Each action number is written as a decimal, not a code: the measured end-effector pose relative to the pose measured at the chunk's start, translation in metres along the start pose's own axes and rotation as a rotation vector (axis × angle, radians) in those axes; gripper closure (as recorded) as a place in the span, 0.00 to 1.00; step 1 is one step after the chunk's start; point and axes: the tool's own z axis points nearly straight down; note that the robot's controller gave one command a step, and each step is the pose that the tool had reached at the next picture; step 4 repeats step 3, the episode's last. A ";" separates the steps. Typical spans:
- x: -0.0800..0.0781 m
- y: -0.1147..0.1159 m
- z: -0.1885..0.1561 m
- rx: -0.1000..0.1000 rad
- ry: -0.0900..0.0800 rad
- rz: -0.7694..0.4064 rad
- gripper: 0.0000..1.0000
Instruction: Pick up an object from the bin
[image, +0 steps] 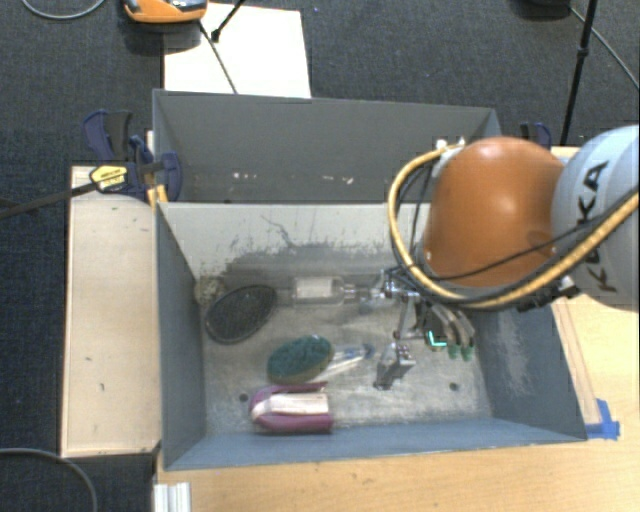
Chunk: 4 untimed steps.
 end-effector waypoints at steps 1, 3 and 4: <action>-0.028 0.026 0.156 0.000 -0.003 -0.249 0.00; -0.043 0.029 0.032 0.002 -0.013 -0.505 1.00; -0.043 0.029 0.032 0.002 -0.013 -0.505 1.00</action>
Offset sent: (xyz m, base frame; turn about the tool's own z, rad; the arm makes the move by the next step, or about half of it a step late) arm 0.0270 0.0259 -0.1535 -0.2496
